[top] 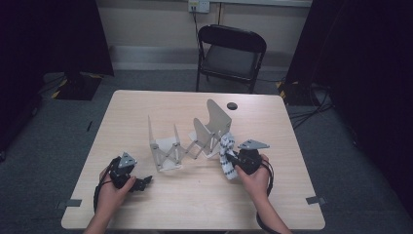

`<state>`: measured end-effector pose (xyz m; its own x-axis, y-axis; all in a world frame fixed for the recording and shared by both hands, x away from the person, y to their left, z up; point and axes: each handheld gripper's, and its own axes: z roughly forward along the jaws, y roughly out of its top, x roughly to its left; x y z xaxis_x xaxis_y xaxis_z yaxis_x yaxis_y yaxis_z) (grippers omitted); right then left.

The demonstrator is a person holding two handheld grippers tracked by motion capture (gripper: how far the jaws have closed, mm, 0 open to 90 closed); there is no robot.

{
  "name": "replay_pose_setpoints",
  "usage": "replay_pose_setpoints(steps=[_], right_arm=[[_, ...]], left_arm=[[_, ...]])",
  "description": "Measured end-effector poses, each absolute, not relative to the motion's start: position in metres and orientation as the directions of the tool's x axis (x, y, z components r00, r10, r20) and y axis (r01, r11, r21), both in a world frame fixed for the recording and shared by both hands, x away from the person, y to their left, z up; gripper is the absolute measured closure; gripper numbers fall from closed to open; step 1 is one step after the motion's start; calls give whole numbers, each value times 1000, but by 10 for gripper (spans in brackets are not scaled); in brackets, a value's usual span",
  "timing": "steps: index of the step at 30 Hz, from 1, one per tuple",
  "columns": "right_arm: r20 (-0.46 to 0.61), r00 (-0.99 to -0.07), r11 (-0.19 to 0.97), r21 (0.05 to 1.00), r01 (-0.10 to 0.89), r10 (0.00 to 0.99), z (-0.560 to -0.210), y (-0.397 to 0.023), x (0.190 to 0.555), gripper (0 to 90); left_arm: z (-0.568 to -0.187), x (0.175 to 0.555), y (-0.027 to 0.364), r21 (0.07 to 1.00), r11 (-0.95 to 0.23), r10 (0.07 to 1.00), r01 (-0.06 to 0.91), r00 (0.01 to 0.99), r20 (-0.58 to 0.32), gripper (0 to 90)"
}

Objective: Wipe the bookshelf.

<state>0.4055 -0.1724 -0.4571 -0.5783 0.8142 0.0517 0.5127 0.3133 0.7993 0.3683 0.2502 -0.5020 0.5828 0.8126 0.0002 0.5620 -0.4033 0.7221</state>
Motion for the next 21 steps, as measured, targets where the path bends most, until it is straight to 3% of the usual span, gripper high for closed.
replay_pose_setpoints(steps=[12,21], right_arm=[[35,-531,245,860,447,847,-408,-196,405,767],[23,-545,318,791,522,838,-455,-184,413,767]], left_arm=[[-502,368,250,722,-403,813,562,583,0,33],[-502,368,250,722,-403,813,562,583,0,33]])
